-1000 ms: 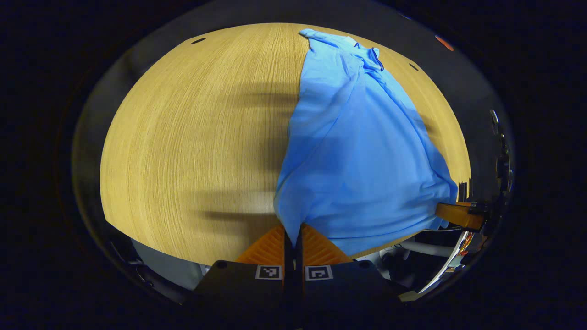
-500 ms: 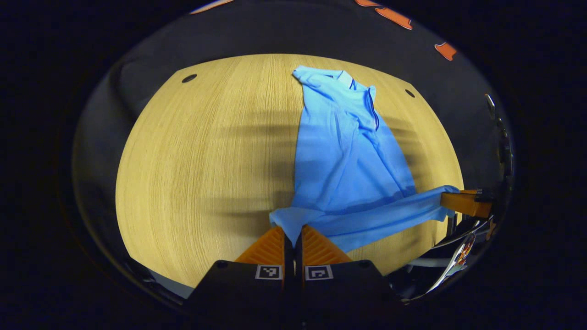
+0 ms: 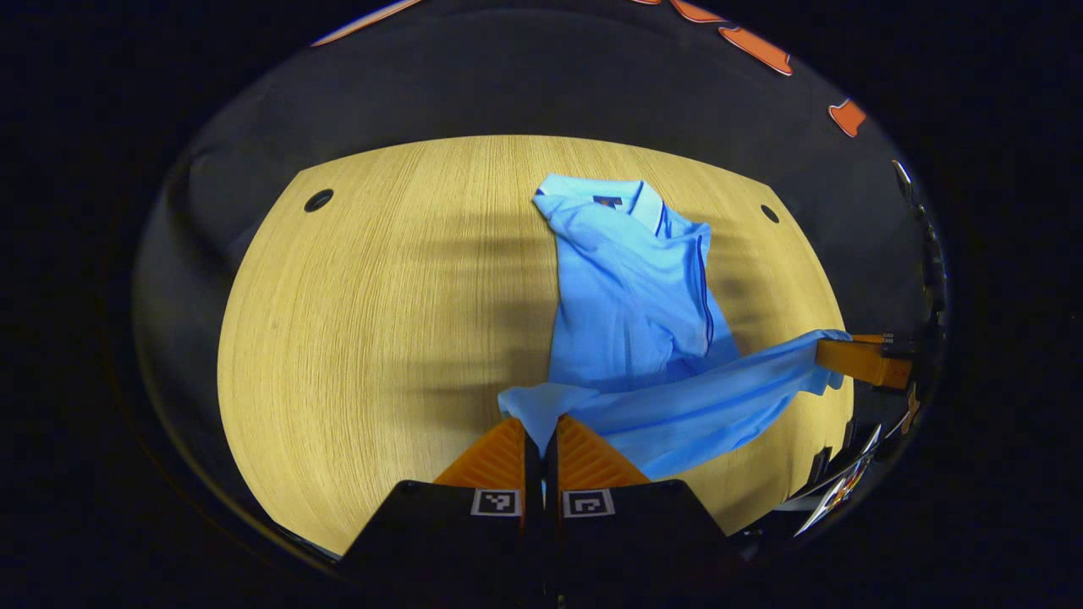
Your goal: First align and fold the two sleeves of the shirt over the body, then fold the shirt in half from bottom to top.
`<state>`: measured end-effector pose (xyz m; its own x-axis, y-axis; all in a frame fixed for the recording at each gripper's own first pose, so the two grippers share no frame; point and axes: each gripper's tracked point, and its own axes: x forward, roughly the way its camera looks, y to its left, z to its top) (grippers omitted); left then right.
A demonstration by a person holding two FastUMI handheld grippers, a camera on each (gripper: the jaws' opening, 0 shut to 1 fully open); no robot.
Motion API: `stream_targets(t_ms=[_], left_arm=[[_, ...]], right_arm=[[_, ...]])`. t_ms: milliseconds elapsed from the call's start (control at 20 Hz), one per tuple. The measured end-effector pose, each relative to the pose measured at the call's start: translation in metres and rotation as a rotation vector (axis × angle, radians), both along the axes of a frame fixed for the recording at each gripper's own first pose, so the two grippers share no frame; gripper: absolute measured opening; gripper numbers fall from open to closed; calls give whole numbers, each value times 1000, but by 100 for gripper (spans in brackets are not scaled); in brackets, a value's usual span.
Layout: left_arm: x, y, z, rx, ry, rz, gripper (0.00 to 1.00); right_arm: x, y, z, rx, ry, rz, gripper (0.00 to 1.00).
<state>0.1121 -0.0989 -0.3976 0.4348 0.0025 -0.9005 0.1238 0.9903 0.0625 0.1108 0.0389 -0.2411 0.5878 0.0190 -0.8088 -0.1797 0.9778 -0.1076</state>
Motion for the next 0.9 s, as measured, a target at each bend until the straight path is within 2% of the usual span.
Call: stream_targets(t_ms=[200,400,600,800,900], left_arm=[[51,-8,11,-35,-26,32,5],[105,-4,11,-16,-47,42,5],[144,1,5,11,-60,50,5],[175,9,-11,25,-71,91,5],[190,14,-19,49,-87,83,5]], right_arm=[[48,0,12,-10,-39,-8,0],[92,6,18,18,-68,-28,0],[134,14,6,21,-79,-28,0],[165,15,-14,12,-69,-34,0],[177,19,-24,24,-71,-43,1]])
